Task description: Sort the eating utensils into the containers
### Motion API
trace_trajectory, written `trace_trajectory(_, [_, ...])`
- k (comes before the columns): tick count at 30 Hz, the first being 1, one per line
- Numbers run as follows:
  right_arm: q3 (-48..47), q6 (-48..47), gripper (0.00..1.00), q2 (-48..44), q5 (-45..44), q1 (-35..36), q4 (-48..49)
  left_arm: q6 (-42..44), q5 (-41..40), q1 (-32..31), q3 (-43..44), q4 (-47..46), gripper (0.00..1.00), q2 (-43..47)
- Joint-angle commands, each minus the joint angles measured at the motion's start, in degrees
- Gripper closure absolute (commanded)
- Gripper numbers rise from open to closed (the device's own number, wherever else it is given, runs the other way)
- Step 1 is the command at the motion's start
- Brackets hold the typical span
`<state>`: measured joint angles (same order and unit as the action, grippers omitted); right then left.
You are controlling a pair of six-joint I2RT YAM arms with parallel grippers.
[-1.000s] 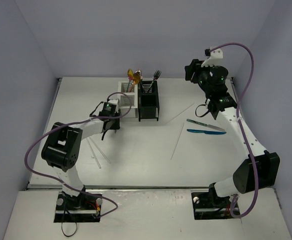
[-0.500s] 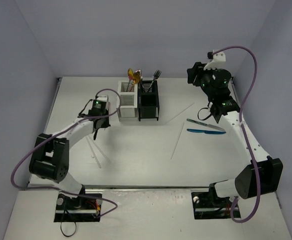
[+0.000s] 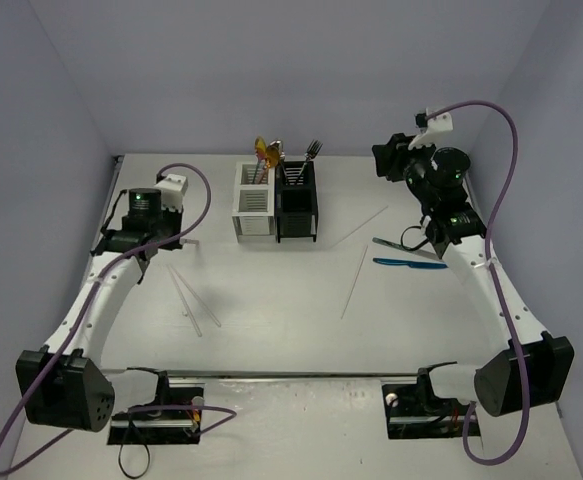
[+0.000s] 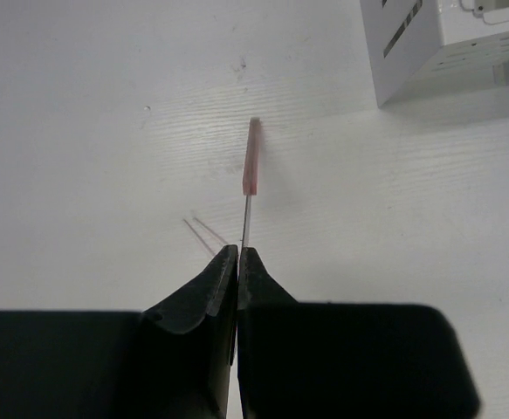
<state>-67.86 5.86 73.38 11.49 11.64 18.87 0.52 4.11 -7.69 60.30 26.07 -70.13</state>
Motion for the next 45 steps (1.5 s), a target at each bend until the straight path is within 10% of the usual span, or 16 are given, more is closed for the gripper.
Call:
trace_trajectory(1, [0.25,-3.48,0.61,-2.69,8.68,-0.15,4.18,4.48,8.67,1.18,5.04,2.87,1.00,5.74])
trace_trajectory(9, [1.13,-7.83,0.63,-2.55,22.80,2.24,4.15,5.98,12.44,1.18,4.67,2.70,1.00,9.68])
trace_trajectory(26, [1.89,-9.41,0.55,2.15,24.22,17.40,3.94,7.32,17.14,1.93,6.43,0.64,1.00,14.99])
trace_trajectory(33, [5.71,-10.81,0.54,-0.39,21.95,17.88,1.13,12.37,16.24,2.77,3.96,10.45,0.51,15.71])
trace_trajectory(45, [10.43,-12.00,0.52,-8.20,3.37,15.93,-1.01,-1.52,8.55,-3.47,-0.77,12.73,0.49,-3.61])
